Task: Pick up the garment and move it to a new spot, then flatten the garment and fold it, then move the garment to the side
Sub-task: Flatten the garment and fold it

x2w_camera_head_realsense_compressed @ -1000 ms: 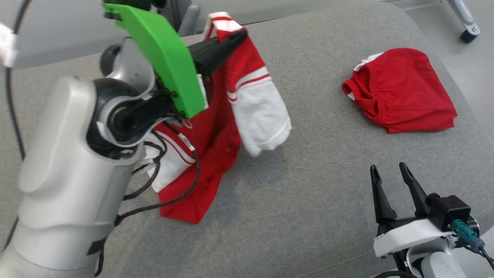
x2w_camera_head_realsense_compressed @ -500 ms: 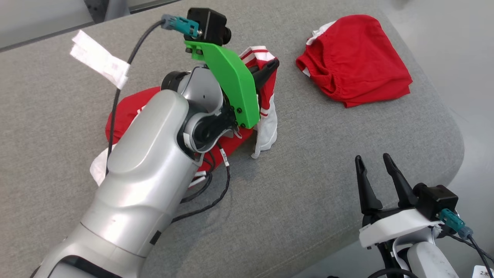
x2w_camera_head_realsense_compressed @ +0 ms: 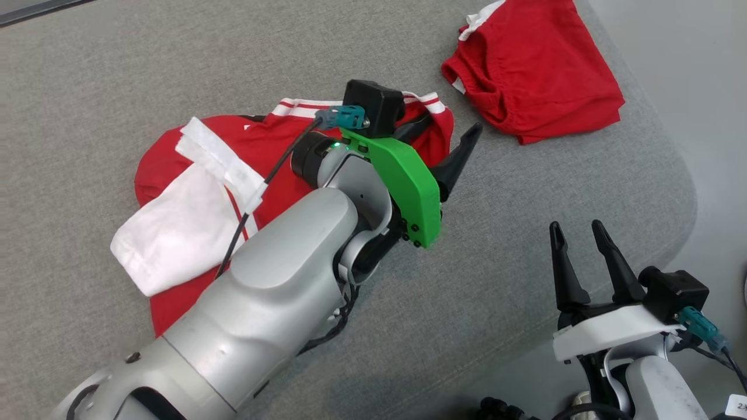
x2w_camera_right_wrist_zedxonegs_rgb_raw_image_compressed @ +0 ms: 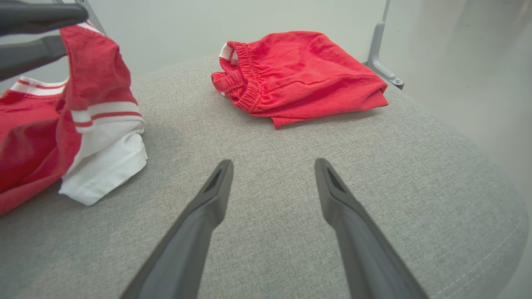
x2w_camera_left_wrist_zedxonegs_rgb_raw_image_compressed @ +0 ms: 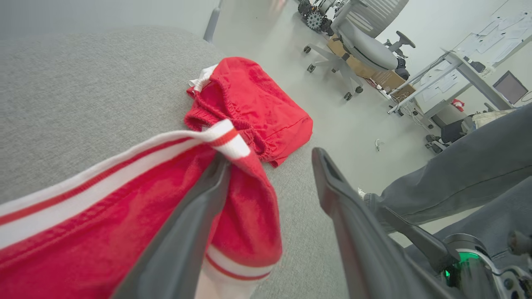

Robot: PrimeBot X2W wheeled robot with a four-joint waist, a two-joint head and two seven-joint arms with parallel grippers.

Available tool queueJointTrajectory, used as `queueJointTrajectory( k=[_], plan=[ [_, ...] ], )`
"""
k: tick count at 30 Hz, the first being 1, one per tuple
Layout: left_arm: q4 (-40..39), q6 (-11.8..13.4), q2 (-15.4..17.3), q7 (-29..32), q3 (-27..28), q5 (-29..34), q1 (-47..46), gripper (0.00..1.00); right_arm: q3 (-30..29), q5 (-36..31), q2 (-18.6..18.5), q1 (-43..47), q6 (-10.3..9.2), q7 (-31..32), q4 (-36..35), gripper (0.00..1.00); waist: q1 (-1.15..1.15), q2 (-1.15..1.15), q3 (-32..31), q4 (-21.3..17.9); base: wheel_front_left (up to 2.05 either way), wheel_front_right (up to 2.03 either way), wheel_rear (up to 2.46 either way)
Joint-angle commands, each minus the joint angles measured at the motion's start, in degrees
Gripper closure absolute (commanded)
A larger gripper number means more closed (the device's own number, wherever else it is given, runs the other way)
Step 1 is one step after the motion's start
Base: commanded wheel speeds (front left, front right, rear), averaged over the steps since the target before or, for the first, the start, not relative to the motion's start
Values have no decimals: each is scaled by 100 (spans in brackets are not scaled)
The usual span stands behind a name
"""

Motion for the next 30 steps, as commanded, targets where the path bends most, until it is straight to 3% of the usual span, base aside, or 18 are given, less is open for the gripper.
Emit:
queueJointTrajectory(
  k=[1,6,9,13,14,21,25,30],
  plan=[
    [-108,81,9,-193,-135,-66,70,0,-82,-68,-15,125,-7,-8,-7,0,-1,-1,-169,258,0,0,0],
    [-439,330,36,-652,-327,-61,641,0,-243,-178,-19,377,-7,-8,-26,0,-1,-1,-518,560,0,0,0],
    [-721,544,300,-848,-418,39,1127,0,-300,-238,-15,518,-7,-8,-42,0,-1,-1,-729,723,0,0,0],
    [-1271,1014,749,-1340,-385,285,1741,0,-339,-341,-19,708,-7,-8,-84,0,-1,-1,-963,905,0,0,0],
    [-1271,1014,749,-1340,-385,285,1741,0,-339,-341,-19,708,-7,-8,-84,0,-1,-1,-963,905,0,0,0],
    [-1899,2032,1615,-1958,245,706,2999,0,-492,-538,-25,1041,-7,-8,-242,0,-1,-1,-1283,1278,0,0,0],
    [-1866,2087,1769,-1981,611,633,3446,0,-492,-564,-81,1090,-7,-8,-270,0,-1,-1,-1322,1447,0,0,0],
    [-1477,1961,1804,-1977,814,586,3576,0,-414,-568,-116,1057,-7,-8,-243,0,-1,-1,-1344,1539,0,0,0]
  ],
)
